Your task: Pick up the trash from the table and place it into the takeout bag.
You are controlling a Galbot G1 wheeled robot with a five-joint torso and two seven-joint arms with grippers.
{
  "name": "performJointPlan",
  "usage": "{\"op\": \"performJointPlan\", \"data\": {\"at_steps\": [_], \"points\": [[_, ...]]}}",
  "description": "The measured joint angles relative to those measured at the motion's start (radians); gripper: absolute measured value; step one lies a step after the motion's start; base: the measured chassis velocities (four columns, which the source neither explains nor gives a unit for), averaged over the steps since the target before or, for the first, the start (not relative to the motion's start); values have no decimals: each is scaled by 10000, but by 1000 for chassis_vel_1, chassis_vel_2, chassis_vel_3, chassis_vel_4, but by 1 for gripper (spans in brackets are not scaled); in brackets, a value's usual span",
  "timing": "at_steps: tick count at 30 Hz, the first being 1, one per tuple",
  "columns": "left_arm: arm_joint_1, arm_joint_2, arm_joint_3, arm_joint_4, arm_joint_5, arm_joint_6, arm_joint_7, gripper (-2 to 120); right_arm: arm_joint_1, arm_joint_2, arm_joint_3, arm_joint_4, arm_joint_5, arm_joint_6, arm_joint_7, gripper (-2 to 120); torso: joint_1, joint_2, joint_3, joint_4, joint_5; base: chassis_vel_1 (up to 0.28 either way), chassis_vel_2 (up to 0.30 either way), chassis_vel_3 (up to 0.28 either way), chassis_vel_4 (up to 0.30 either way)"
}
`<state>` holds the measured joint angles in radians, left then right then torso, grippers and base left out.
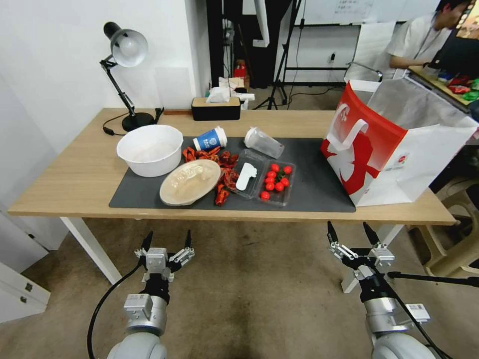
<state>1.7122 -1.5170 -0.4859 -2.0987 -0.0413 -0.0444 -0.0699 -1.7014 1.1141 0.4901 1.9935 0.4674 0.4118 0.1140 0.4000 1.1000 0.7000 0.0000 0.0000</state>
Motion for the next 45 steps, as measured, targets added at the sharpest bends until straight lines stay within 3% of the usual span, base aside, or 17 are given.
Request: {"op": "performJointPlan", "data": {"at_steps": [31, 37, 45], "points": [[76, -30, -6, -119, 60, -46, -2, 100, 217, -251, -279, 337, -9, -461, 101, 100, 0, 0, 0, -1, 0, 0, 0, 0, 0], [51, -25, 4, -140, 66, -37, -1, 100, 1110, -704, -771, 631, 38, -1260, 157, 100, 0, 0, 0, -1, 0, 0, 0, 0, 0], [57, -10, -43, -202, 55, -17, -41, 100, 3597, -1414, -1792, 881, 645, -2773, 408, 100, 1, -1, 1, 0, 1, 0, 0, 0, 0]]}}
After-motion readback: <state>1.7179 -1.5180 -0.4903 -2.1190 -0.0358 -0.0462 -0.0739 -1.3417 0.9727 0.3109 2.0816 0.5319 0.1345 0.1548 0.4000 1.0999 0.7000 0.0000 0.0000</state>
